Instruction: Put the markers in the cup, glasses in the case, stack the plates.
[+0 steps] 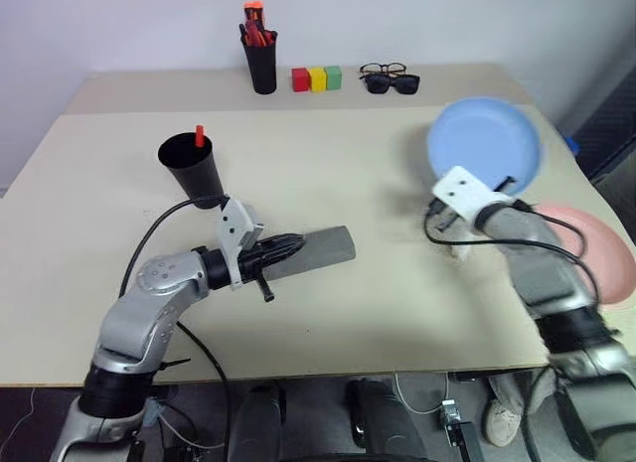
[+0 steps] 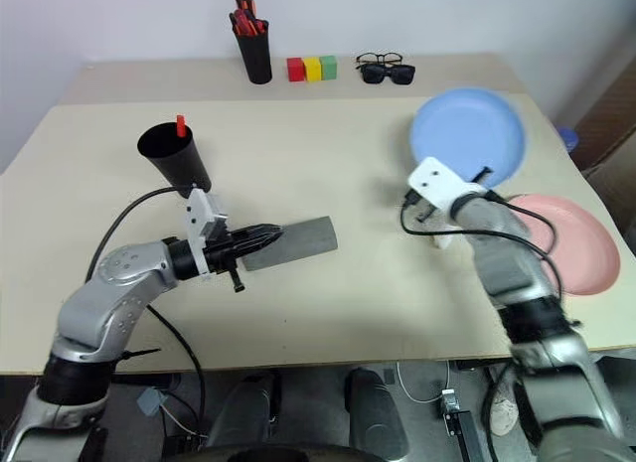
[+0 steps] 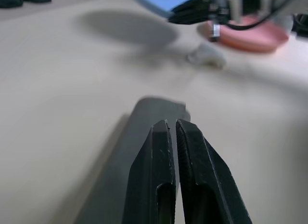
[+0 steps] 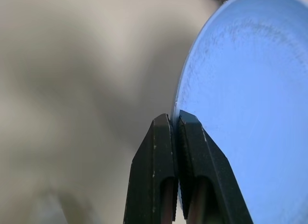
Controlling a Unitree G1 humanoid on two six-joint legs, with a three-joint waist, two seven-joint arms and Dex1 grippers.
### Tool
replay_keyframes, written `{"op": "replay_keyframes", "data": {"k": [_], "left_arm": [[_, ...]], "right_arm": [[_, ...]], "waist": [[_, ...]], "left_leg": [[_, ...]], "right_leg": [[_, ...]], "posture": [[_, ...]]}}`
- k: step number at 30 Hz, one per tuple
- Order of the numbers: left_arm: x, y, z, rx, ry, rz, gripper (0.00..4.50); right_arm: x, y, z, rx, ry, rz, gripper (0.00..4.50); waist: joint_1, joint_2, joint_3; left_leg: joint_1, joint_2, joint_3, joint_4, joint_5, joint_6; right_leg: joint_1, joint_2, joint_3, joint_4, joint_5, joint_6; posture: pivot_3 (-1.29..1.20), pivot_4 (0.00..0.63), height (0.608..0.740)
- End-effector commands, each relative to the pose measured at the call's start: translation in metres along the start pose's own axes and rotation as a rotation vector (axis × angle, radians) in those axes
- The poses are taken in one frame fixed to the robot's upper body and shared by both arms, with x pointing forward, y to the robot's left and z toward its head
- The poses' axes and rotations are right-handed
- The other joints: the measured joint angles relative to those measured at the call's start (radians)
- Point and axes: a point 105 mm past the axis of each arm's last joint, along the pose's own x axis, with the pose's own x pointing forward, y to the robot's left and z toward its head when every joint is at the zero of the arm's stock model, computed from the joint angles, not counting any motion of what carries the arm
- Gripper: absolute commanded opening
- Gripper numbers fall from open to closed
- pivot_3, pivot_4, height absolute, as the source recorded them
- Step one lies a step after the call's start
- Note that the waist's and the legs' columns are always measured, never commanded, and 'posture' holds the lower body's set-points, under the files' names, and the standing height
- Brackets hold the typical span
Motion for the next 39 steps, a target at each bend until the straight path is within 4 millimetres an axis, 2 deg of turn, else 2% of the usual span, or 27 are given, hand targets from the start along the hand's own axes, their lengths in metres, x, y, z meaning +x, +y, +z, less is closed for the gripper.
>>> {"op": "replay_keyframes", "data": {"k": [1, 5, 6, 9, 12, 14, 16, 19, 22, 25, 26, 28, 33, 37, 39], "left_arm": [[0.013, -0.007, 0.007, 0.032, -0.060, -0.087, 0.18], [0.031, -0.008, 0.007, 0.059, -0.079, -0.152, 0.18], [0.035, -0.008, 0.008, 0.061, -0.083, -0.164, 0.18], [0.042, -0.010, 0.008, 0.075, -0.089, -0.186, 0.18], [0.041, -0.006, 0.007, 0.088, -0.090, -0.175, 0.18], [0.036, -0.003, 0.006, 0.089, -0.087, -0.150, 0.18], [0.027, 0.000, 0.005, 0.093, -0.080, -0.120, 0.18], [0.015, 0.005, 0.001, 0.095, -0.068, -0.065, 0.18], [0.003, 0.008, 0.000, 0.095, -0.064, -0.003, 0.18], [-0.006, 0.010, -0.001, 0.087, -0.063, 0.048, 0.18], [-0.009, 0.010, -0.001, 0.086, -0.062, 0.062, 0.18], [-0.013, 0.010, -0.003, 0.079, -0.057, 0.086, 0.18], [-0.015, 0.011, -0.007, 0.064, -0.054, 0.116, 0.18], [-0.007, 0.017, -0.008, 0.057, -0.068, 0.131, 0.18], [-0.004, 0.023, -0.006, 0.055, -0.080, 0.150, 0.18]], "right_arm": [[-0.043, -0.026, -0.008, -0.014, 0.046, -0.082, 0.06], [-0.082, -0.022, -0.041, 0.022, 0.188, -0.066, 0.06], [-0.087, -0.019, -0.048, 0.028, 0.216, -0.056, 0.32], [-0.092, -0.017, -0.055, 0.048, 0.244, -0.049, 1.32], [-0.087, -0.013, -0.045, 0.061, 0.200, -0.041, 2.92], [-0.079, -0.001, -0.032, 0.091, 0.133, 0.009, 3.87], [-0.070, 0.017, -0.018, 0.163, 0.064, 0.083, 3.87], [-0.054, 0.039, -0.012, 0.266, 0.037, 0.150, 3.87], [-0.035, 0.049, -0.018, 0.353, 0.073, 0.166, 3.87], [-0.024, 0.048, -0.032, 0.350, 0.131, 0.141, 3.87], [-0.022, 0.046, -0.035, 0.349, 0.146, 0.134, 3.34], [-0.021, 0.045, -0.037, 0.342, 0.154, 0.133, 2.56], [-0.028, 0.031, -0.035, 0.263, 0.147, 0.080, 0.05], [-0.047, -0.010, -0.029, 0.223, 0.147, -0.091, 0.05], [-0.060, -0.032, -0.036, 0.184, 0.190, -0.188, 0.05]], "waist": [[0.004, 0.000, -0.001], [0.005, 0.001, -0.001], [0.001, 0.001, -0.001], [-0.013, 0.002, -0.002], [-0.027, 0.003, -0.002], [-0.028, 0.003, -0.002], [-0.029, 0.003, -0.002], [-0.026, 0.003, -0.002], [-0.024, 0.004, -0.002], [-0.014, 0.004, -0.002], [-0.010, 0.004, -0.002], [-0.004, 0.004, -0.002], [0.000, 0.004, -0.002], [0.001, 0.004, -0.002], [0.002, 0.004, -0.002]], "left_leg": [[0.000, 0.000, 0.000, 0.000, 0.000, 0.000], [0.000, 0.000, 0.000, 0.001, 0.000, 0.001], [0.001, 0.000, 0.000, 0.001, 0.000, 0.001], [0.002, 0.000, 0.001, 0.001, -0.001, 0.001], [0.003, 0.000, 0.001, 0.001, -0.001, 0.001], [0.003, 0.001, 0.000, 0.001, -0.001, 0.001], [0.003, 0.001, 0.000, 0.001, -0.001, 0.001], [0.003, 0.001, 0.000, 0.001, -0.001, 0.001], [0.003, 0.001, 0.000, 0.001, -0.001, 0.001], [0.002, 0.000, 0.000, 0.002, -0.001, 0.001], [0.002, 0.000, 0.000, 0.001, -0.001, 0.001], [0.002, 0.000, 0.000, 0.001, -0.001, 0.001], [0.002, 0.000, 0.000, 0.001, -0.001, 0.001], [0.002, 0.000, 0.000, 0.001, -0.001, 0.001], [0.002, 0.000, 0.000, 0.001, -0.001, 0.001]], "right_leg": [[0.000, 0.000, 0.000, 0.000, 0.000, 0.000], [0.002, 0.000, 0.000, -0.001, 0.000, 0.000], [0.002, 0.000, 0.000, -0.001, 0.000, 0.000], [0.003, 0.001, 0.001, -0.001, 0.000, 0.000], [0.003, 0.001, 0.001, -0.001, 0.000, 0.000], [0.003, 0.002, 0.001, 0.000, 0.000, 0.000], [0.003, 0.002, 0.001, 0.000, 0.000, 0.000], [0.003, 0.002, 0.001, 0.000, 0.000, 0.000], [0.003, 0.001, 0.001, -0.001, 0.000, 0.000], [0.003, 0.000, 0.000, -0.001, 0.000, 0.000], [0.003, 0.000, 0.000, -0.001, 0.000, 0.000], [0.003, 0.000, 0.000, -0.001, 0.000, 0.000], [0.003, 0.000, 0.000, -0.001, 0.000, 0.000], [0.003, 0.000, 0.000, -0.002, 0.000, 0.000], [0.003, 0.000, 0.000, -0.002, 0.000, 0.000]], "posture": [[0.00, 0.150, 0.740], [0.00, 0.150, 0.740], [0.00, 0.150, 0.740], [0.00, 0.150, 0.740], [0.00, 0.150, 0.740], [0.00, 0.150, 0.740], [0.00, 0.150, 0.740], [0.00, 0.150, 0.740], [0.00, 0.150, 0.740], [0.00, 0.150, 0.740], [0.00, 0.150, 0.740], [0.00, 0.150, 0.740], [0.00, 0.150, 0.740], [0.00, 0.150, 0.740], [0.00, 0.150, 0.740]]}}
